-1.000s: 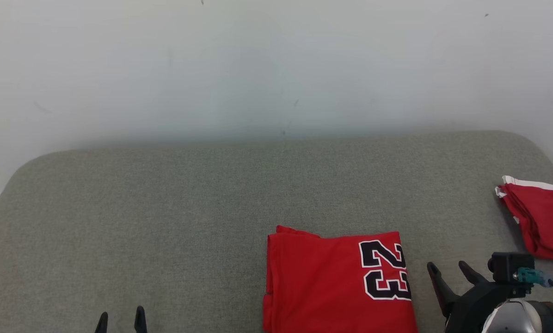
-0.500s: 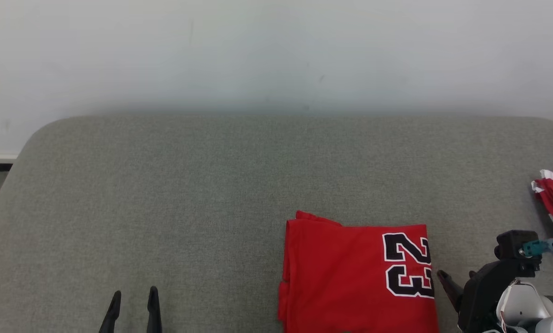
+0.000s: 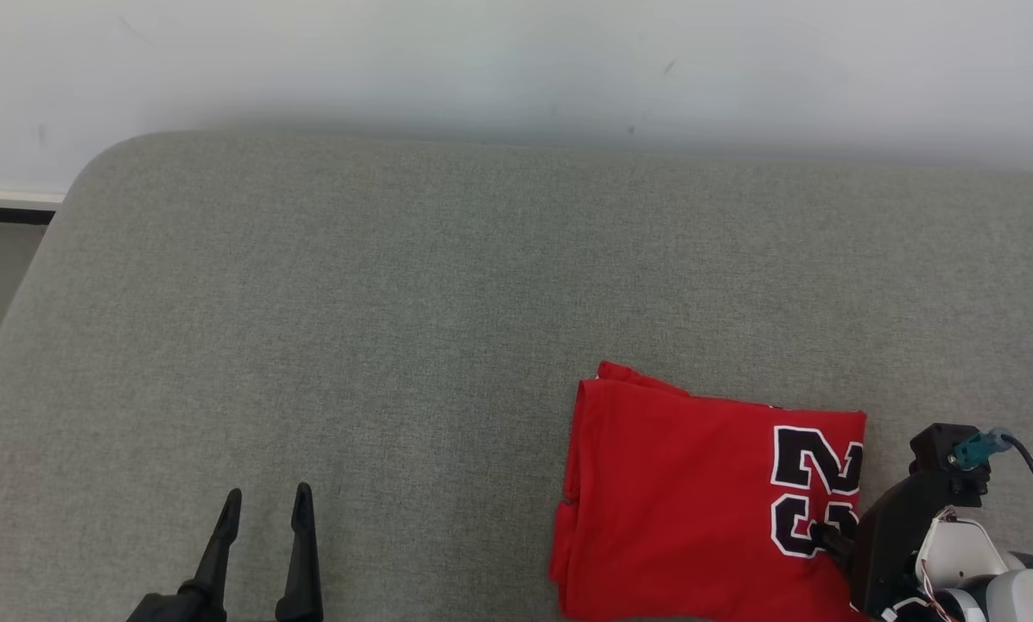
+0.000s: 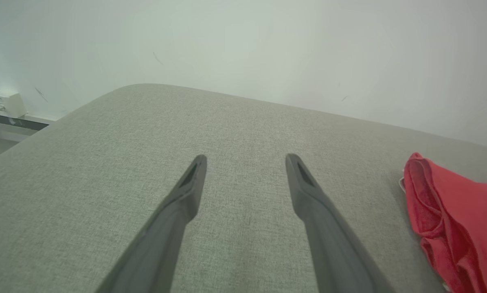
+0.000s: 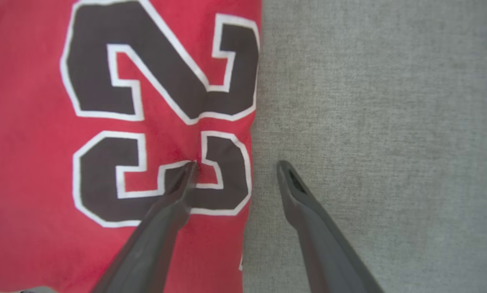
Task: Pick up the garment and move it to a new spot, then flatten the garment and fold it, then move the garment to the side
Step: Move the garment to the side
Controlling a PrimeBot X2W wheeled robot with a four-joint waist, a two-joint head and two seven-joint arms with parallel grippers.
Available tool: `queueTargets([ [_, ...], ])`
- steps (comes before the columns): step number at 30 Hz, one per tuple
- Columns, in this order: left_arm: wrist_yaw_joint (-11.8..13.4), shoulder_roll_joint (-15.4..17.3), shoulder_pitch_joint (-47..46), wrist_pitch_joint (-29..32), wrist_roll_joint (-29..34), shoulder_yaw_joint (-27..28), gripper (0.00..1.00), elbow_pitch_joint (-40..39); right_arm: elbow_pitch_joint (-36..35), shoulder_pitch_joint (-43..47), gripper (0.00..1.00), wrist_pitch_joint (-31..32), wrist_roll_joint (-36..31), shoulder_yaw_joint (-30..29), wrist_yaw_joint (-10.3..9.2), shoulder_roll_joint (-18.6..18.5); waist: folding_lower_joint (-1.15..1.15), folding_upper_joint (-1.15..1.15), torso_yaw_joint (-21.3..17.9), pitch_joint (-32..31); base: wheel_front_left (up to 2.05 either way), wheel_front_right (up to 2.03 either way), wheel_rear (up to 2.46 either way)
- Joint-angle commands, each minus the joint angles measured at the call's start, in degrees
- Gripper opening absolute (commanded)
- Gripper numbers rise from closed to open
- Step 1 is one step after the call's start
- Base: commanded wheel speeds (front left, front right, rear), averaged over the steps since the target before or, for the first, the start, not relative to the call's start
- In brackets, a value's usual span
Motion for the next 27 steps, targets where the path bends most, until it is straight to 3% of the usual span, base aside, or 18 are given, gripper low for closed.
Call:
queueTargets([
  [1, -0.16, -0.08, -0.86, -0.16, 0.22, -0.06, 1.00, -0.22, 1.21, -0.10, 1.00, 0.69, -0.02, 0.33, 0.00, 0.29, -0.02, -0.01, 0.81, 1.20, 0.00, 0.00, 0.00],
  [8, -0.36, -0.08, -1.74, -0.16, -0.04, -0.27, 1.00, 0.21, 4.44, -0.56, 1.00, 1.57, 0.63, 2.75, 0.01, -0.45, -0.02, -0.01, 1.33, 2.25, 0.00, 0.00, 0.00],
  [9, -0.36, -0.07, -1.92, -0.16, -0.13, -0.28, 1.00, 0.27, 4.76, -1.09, 0.83, 1.36, 0.80, 3.25, 0.01, -0.74, -0.02, -0.01, 1.37, 2.41, 0.00, 0.00, 0.00],
  [10, -0.40, -0.08, -2.08, -0.16, -0.20, -0.29, 1.00, 0.32, 5.01, -1.69, 0.42, 1.15, 0.86, 3.74, 0.01, -1.04, -0.02, -0.01, 1.36, 2.54, 0.00, 0.00, 0.00],
  [12, -0.46, -0.08, -2.33, -0.16, -0.33, -0.30, 1.00, 0.46, 5.42, -2.81, 0.10, 1.00, 0.63, 4.66, 0.01, -2.00, -0.02, -0.01, 1.36, 2.74, 0.00, 0.00, 0.00],
  [13, -0.50, -0.07, -2.44, -0.16, -0.41, -0.34, 1.00, 0.50, 5.56, -3.51, 0.00, 0.89, 0.29, 5.22, 0.00, -2.66, -0.02, -0.01, 1.37, 2.84, 0.00, 0.00, 0.00],
  [20, -0.41, -0.08, -3.28, -0.16, -1.43, -0.39, 1.00, 0.02, 4.02, -10.06, 0.00, 1.48, 0.49, 9.51, -0.01, -7.60, -0.02, -0.01, 0.84, 3.69, 0.00, 0.00, 0.00],
  [27, -0.07, -0.06, -3.60, -0.16, -2.35, -0.40, 1.00, -0.70, -0.09, -19.09, 0.00, 6.19, 1.24, 17.11, -0.01, -16.11, -0.02, -0.01, -2.17, 4.25, 0.00, 0.00, 0.00],
])
